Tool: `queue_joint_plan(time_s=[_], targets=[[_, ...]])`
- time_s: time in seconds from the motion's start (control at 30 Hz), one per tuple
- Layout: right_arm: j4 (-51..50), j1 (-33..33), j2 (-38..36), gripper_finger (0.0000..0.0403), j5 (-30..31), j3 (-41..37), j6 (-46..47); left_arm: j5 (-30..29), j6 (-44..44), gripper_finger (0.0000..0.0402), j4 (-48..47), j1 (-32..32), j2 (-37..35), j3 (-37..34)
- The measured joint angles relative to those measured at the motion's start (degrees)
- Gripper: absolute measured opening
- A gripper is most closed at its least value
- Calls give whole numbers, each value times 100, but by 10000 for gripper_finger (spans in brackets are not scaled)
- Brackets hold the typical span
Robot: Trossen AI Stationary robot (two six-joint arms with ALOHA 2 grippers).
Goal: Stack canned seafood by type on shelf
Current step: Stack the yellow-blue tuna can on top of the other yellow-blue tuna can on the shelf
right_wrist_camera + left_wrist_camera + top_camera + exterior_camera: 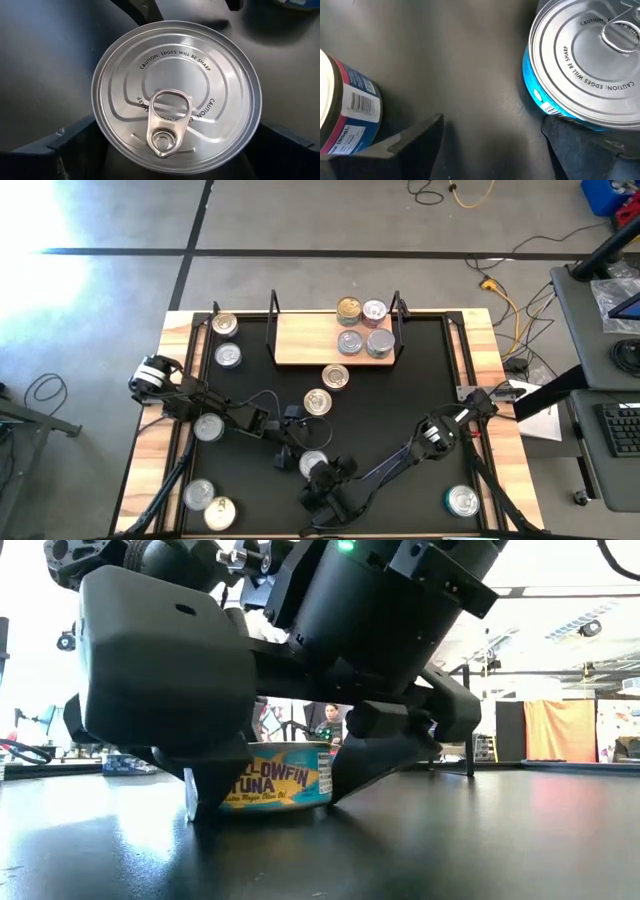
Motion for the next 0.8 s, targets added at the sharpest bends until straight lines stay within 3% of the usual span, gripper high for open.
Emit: queue_joint_plan(time_s=[0.37,0.63,0.8], targets=[[-17,0,13,400,442,0,-110,252,537,337,126,-23,9,-7],[116,39,42,400,1266,-59,-137,227,1276,337,96,-101,6,19],[943,81,39,400,1912,-588,-155,237,1438,337,72,-101,2,26]])
